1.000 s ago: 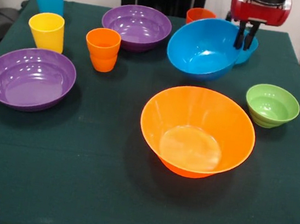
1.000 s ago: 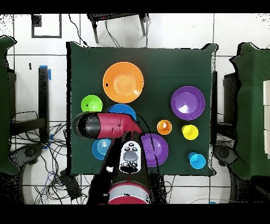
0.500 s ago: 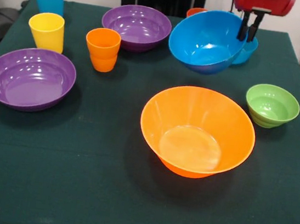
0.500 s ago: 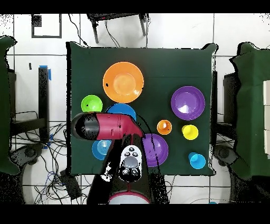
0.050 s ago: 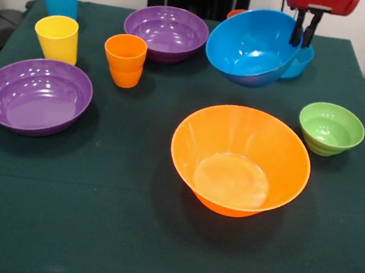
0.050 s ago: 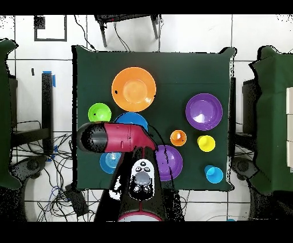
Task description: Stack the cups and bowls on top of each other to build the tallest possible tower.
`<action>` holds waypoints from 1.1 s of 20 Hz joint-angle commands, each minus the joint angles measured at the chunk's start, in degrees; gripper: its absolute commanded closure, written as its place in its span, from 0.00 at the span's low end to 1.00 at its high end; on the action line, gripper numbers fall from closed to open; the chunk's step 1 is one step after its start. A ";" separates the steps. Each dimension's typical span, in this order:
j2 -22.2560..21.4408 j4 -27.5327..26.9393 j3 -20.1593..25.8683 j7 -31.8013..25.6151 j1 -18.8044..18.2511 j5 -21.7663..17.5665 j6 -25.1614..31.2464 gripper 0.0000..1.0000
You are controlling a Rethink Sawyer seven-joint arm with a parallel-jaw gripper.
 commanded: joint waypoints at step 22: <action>1.04 2.33 5.81 4.04 -1.56 0.68 8.43 1.00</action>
